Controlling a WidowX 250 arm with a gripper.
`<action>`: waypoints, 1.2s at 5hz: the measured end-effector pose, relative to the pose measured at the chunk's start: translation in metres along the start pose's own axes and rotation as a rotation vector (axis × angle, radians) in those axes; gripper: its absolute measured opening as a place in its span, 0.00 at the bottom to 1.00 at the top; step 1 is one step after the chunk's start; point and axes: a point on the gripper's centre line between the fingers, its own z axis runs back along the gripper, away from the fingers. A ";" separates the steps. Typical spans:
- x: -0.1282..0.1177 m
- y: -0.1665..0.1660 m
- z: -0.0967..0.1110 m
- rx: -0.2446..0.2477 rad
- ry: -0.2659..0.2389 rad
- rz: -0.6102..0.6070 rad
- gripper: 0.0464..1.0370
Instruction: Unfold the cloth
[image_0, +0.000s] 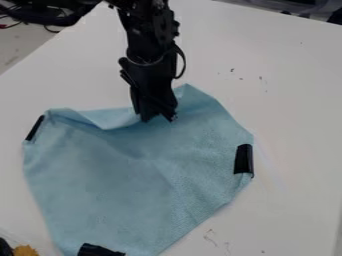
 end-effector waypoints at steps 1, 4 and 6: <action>0.014 0.022 -0.010 0.009 -0.019 -0.010 0.02; 0.036 0.056 -0.048 -0.012 0.007 -0.144 0.02; 0.057 0.081 -0.058 -0.003 0.014 -0.260 0.05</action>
